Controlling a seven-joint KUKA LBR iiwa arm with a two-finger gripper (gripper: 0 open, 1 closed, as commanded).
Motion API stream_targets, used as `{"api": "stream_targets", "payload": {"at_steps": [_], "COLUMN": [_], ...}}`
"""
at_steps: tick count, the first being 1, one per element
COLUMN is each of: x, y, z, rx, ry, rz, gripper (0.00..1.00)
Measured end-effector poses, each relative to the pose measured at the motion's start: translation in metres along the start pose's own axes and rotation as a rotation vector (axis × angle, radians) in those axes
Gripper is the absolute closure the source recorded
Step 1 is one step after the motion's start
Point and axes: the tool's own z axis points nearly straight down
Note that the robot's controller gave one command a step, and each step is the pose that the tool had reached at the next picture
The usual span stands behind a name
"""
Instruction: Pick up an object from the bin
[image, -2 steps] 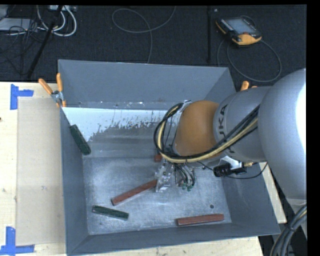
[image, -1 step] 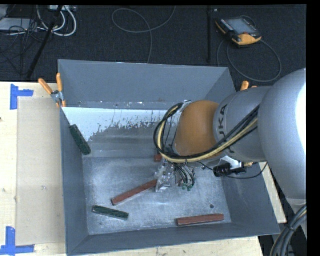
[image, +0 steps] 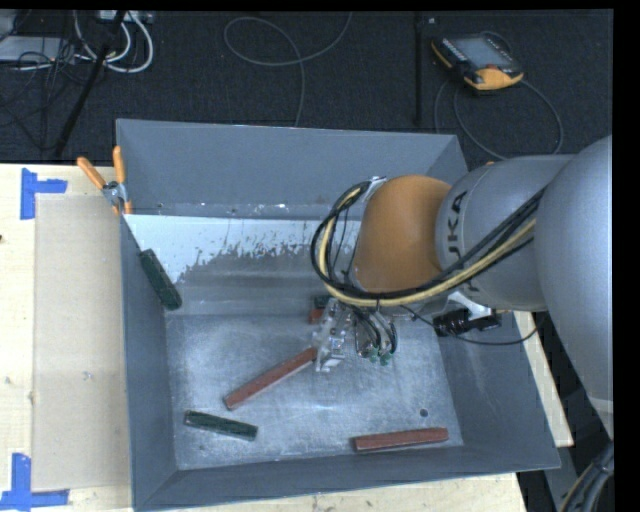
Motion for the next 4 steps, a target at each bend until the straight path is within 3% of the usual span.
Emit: {"api": "stream_targets", "payload": {"at_steps": [1, 3, 4], "x": [0.008, 0.002, -0.014], "y": [0.007, 0.012, 0.027], "z": [-0.117, -0.119, -0.090], "rx": [-0.001, 0.001, -0.002], "ry": [-0.008, -0.006, -0.012], "rz": [-0.039, -0.074, -0.055], "gripper": [1.00, 1.00, 1.00]}}
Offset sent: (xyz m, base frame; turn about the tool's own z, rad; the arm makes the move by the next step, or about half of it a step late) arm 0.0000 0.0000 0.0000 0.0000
